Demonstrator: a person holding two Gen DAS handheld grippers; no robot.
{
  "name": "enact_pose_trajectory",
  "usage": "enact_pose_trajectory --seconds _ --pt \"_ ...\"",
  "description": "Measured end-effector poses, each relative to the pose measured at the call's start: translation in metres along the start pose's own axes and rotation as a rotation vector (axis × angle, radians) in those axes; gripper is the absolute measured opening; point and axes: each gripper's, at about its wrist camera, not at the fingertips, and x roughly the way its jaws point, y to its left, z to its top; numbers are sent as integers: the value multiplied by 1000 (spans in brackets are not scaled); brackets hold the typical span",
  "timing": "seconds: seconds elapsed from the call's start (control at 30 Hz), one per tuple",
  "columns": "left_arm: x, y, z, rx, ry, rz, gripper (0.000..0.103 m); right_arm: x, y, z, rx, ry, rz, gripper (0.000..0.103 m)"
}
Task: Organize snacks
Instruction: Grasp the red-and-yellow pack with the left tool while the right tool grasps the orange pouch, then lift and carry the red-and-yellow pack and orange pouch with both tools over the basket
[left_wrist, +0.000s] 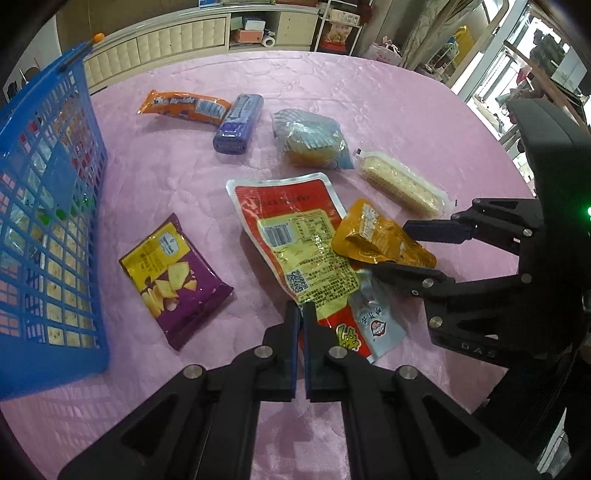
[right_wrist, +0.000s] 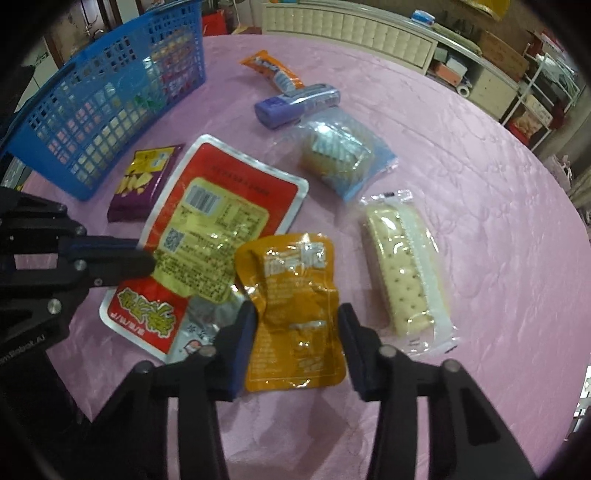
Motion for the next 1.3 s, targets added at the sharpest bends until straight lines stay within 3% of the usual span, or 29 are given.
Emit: enact_pose_trajectory --seconds 0.1,0.13,0.23,0.3,0.53,0.83,1.3 --pt "-3 -3 -4 5 -5 7 2 -5 9 -8 -15 -17 -18 38" --pt "-4 -4 -6 8 -5 8 2 -7 13 -11 -18 -24 -3 25" --pt "-6 -6 -10 5 -6 16 2 -11 24 -19 -20 -41 -22 21" --pt "-10 -6 -13 2 -12 13 1 -13 25 -25 -3 -39 5 1" --pt "-33 -7 -20 -4 -53 21 1 -30 34 -36 13 -88 3 1" --pt "-83 -12 -18 0 -154 38 1 -86 40 -28 37 -183 14 1" --pt "-186 -5 -10 31 -345 89 1 -167 64 24 -6 -335 11 1"
